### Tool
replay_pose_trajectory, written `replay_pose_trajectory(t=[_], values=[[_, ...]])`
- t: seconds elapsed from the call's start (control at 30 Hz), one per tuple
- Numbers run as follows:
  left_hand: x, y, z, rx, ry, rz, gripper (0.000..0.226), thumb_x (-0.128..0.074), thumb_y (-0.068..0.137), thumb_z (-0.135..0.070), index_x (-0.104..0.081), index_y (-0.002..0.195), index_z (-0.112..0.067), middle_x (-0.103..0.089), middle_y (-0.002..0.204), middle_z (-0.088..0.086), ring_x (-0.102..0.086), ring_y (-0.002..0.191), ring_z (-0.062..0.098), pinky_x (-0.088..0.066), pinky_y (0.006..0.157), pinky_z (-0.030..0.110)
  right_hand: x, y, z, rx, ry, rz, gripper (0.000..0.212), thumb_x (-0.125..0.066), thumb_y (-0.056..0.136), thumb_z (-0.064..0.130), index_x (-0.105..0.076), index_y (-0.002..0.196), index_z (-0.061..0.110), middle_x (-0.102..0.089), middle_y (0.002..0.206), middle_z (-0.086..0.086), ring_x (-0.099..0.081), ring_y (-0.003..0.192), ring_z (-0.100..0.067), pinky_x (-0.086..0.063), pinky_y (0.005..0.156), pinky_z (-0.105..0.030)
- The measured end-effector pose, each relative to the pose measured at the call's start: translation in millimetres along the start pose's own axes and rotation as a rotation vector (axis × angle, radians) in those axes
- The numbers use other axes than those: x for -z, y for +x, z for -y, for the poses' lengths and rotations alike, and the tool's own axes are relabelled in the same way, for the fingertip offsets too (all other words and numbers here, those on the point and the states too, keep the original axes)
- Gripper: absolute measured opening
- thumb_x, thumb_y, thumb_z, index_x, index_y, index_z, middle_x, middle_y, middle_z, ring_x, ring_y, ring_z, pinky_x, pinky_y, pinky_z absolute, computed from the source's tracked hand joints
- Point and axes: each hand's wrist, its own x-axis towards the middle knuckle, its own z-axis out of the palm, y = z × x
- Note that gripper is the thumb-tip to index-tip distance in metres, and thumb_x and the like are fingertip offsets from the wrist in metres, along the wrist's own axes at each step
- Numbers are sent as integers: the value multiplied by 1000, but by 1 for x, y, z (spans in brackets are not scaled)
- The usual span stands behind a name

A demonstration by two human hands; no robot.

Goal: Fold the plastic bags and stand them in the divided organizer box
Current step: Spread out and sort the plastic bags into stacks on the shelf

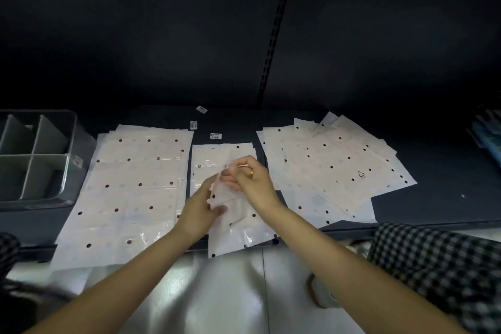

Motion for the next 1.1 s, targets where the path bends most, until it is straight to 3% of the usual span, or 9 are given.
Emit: replay_pose_trajectory(t=[0.13,0.27,0.43,0.6,0.7,0.8,0.93,1.03,1.1], values=[[9,14,11,107,-47,-185,61,-63,84,4,-43,137,-16,-62,113,9,-56,93,20,-43,70,17,39,6,-15,51,-301,-135,10,-60,91,17,-60,101,14,-64,102,2,-59,97,-12,-49,88,-24],[14,35,16,117,29,-219,62,-62,86,1,-39,141,-17,-63,102,12,-57,91,29,-43,76,29,113,15,-35,16,-671,-387,30,-61,90,17,-57,119,11,-57,125,-3,-49,119,-18,-36,94,-20],[18,53,25,148,25,-302,59,-59,88,2,-39,141,-15,-63,118,18,-56,111,37,-42,96,38,201,13,-59,-216,-1016,-617,56,-64,88,28,-45,136,9,-40,144,-11,-31,134,-29,-37,101,-36],[17,55,34,172,36,-330,59,-60,89,-3,-38,142,-18,-59,121,20,-52,117,35,-40,94,36,227,11,-65,-260,-1144,-726,32,-56,93,26,-60,120,11,-54,127,-15,-46,116,-34,-45,88,-42],[15,52,34,145,140,-290,54,-61,89,-9,-42,139,-16,-53,136,10,-47,125,33,-37,100,37,229,14,-59,-209,-1160,-781,20,-51,93,13,-70,97,7,-64,103,-16,-57,95,-34,-48,68,-38],[16,48,27,101,231,-309,49,-61,89,-9,-47,136,-12,-43,145,9,-44,129,32,-34,105,38,219,16,-49,-164,-1076,-836,17,-53,93,15,-69,91,8,-65,93,-12,-57,90,-33,-45,61,-33],[18,39,17,-24,285,-312,48,-63,88,-10,-50,134,-12,-37,148,9,-41,131,28,-36,104,37,169,27,-33,11,-964,-672,19,-53,95,21,-66,100,8,-68,98,-11,-61,91,-30,-46,68,-33],[8,32,1,-10,44,-91,47,-64,88,-16,-50,133,-16,-55,131,8,-55,113,20,-40,95,28,116,31,-25,121,-829,-421,22,-55,94,21,-66,110,9,-68,110,-6,-62,100,-20,-47,86,-26],[0,26,-10,110,-217,33,48,-62,89,-24,-47,134,-19,-58,128,11,-60,107,20,-47,92,32,83,28,-21,176,-762,-259,21,-56,94,20,-67,109,11,-67,110,-3,-61,102,-17,-44,90,-22]])
